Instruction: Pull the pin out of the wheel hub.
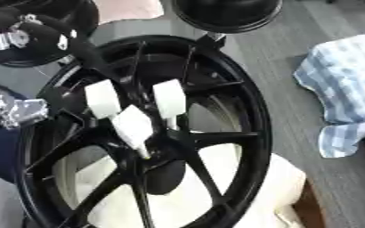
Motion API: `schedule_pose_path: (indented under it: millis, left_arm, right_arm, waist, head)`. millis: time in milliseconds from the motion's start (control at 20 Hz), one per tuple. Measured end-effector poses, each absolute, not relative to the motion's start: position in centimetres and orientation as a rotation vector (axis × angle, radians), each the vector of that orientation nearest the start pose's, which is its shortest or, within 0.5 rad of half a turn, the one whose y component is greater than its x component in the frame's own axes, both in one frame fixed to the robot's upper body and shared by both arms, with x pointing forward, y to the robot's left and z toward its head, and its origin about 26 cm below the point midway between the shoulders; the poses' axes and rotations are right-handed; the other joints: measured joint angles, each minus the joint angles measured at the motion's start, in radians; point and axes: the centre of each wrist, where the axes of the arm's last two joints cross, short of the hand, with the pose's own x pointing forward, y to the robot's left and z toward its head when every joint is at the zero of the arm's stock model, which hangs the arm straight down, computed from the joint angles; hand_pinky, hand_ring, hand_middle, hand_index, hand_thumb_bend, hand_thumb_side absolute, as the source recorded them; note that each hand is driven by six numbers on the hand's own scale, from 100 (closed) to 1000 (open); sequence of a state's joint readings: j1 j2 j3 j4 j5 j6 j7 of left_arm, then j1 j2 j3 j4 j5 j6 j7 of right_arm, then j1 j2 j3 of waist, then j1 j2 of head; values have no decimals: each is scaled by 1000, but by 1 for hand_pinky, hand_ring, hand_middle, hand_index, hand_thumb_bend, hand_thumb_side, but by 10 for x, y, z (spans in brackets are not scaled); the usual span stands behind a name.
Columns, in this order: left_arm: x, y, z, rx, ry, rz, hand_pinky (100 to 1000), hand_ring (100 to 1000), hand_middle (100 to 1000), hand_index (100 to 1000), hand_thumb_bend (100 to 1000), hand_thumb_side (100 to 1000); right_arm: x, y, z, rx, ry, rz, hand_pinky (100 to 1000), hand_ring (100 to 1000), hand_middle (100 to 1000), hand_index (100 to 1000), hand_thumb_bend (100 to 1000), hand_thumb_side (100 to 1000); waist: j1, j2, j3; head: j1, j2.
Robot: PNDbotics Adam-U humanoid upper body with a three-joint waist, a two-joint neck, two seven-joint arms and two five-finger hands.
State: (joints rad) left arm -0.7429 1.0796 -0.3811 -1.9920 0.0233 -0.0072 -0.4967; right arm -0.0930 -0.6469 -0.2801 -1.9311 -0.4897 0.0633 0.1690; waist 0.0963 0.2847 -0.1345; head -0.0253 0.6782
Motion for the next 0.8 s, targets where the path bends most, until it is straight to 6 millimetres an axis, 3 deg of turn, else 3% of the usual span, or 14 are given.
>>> schedule_pose_path:
  millis: [150, 250, 550, 800]
  left_arm:
    - [295, 251, 329, 424, -1782, -1812, 918, 824, 825, 898, 117, 669]
    - [295, 250, 327, 443, -1759, -1806, 938, 846, 836, 917, 277, 701]
    - [296, 250, 323, 494, -1672, -1872, 963, 851, 817, 907, 541, 686]
    - [296, 251, 322, 520, -1638, -1920, 983, 857, 814, 918, 601, 705]
  right_arm:
    - [269, -392, 209, -72, -2016, 317, 850, 698, 647, 562, 146, 391]
    - [269, -393, 209, -71, -2012, 317, 851, 698, 648, 562, 147, 392]
    - [270, -394, 208, -67, -2006, 314, 851, 699, 648, 562, 146, 392]
    - [271, -394, 208, -65, -2006, 315, 851, 698, 647, 562, 144, 393]
  waist:
    - [0, 1, -2]
    - [0, 2, -6]
    - [2, 2, -2]
    - [2, 2, -1]
  head:
    - [8, -4]
    - [11, -9]
    - [13, -21]
    - [12, -20]
